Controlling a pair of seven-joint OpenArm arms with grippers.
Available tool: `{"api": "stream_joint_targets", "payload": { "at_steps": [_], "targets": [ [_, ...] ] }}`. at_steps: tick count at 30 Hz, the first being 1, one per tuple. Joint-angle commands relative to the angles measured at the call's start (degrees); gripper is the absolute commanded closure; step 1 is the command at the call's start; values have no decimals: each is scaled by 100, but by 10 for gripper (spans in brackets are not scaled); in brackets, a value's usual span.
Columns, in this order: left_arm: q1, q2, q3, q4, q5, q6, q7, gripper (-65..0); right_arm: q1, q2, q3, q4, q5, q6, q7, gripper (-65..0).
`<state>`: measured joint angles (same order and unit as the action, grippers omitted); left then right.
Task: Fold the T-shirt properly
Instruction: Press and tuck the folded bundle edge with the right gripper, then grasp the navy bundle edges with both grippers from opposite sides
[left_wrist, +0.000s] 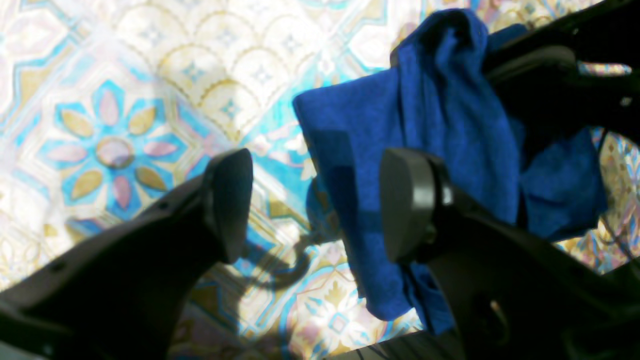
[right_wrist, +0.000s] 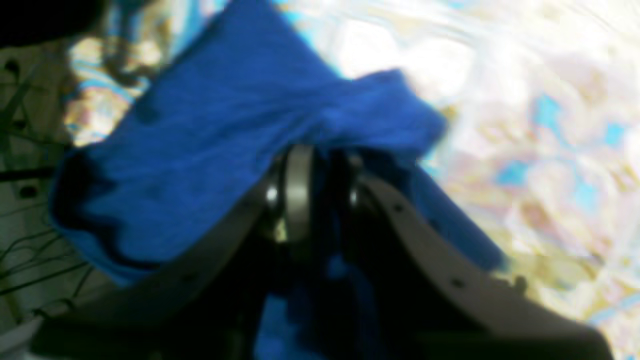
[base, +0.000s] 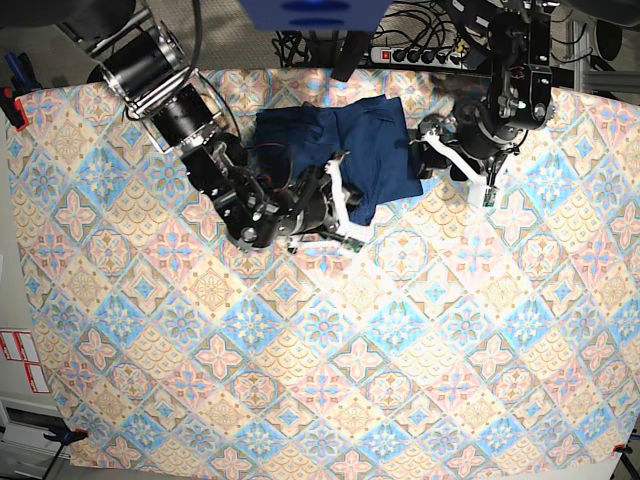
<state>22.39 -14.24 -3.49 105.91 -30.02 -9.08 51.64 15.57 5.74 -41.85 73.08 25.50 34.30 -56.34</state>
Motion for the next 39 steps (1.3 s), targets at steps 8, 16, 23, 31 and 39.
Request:
{"api": "stream_joint_targets", "payload": {
  "at_steps": [8,16,23,31,39],
  "targets": [
    [-37,-145,10,77,-44,-28,-78,-399,223,-332,-743,178,83,38,56,-90],
    [-986,-101,467,-266,-106,-37,537,-400,214,371,180,1426,101,38,29,-90],
    [-1558,66,485,-978,-97,-37,529,-400,-120,925,409,1831,110,38,-15,-90],
    [-2200,75,1267,-2200,-70,-37,520,-400,-533,1092,831,2182,110,38,-24,-90],
    [-2340,259,1364,-2384,-53,-37,362,-398,-568,1092,866,2182,110,38,-50,-90]
  ]
}}
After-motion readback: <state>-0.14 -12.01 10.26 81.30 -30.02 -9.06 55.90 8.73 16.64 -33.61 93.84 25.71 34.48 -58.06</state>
